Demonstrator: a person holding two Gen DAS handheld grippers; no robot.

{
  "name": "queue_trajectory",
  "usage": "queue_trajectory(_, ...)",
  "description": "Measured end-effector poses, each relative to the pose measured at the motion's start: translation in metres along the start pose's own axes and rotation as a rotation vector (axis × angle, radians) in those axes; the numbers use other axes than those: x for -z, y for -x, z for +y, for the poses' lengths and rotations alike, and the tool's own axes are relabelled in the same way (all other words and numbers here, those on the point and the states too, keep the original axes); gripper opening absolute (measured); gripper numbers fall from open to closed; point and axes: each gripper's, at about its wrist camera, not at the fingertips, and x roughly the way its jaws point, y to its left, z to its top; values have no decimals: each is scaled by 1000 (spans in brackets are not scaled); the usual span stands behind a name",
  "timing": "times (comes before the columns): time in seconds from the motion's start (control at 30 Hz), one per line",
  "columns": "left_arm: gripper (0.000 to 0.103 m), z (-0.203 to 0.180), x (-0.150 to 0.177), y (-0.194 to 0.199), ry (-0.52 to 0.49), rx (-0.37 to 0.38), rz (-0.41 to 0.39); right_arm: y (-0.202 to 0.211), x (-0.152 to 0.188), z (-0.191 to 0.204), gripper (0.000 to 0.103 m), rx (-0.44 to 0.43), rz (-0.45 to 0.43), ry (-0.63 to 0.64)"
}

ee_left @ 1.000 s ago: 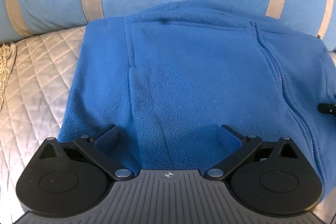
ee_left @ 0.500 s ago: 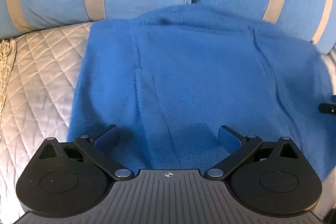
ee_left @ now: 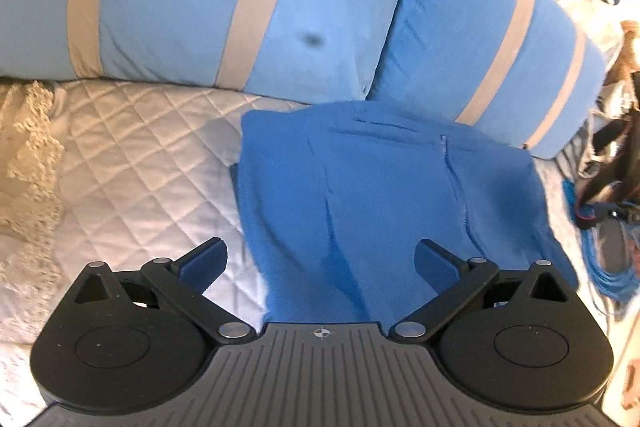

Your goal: Fold clothes

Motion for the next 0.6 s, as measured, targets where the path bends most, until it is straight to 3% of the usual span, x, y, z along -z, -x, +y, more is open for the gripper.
queue_trajectory(0.3,102,56,-10,47,88,76,-70,48,-3,-60,102,-11,-50,-20)
queue_trajectory(0.43,102,80,-4,31,159,148,-94,49,1,-86,103,-43,-70,-79)
queue_trajectory(0.6,102,94,10,-11,182,225,-60,21,15,-92,103,-97,-73,-130)
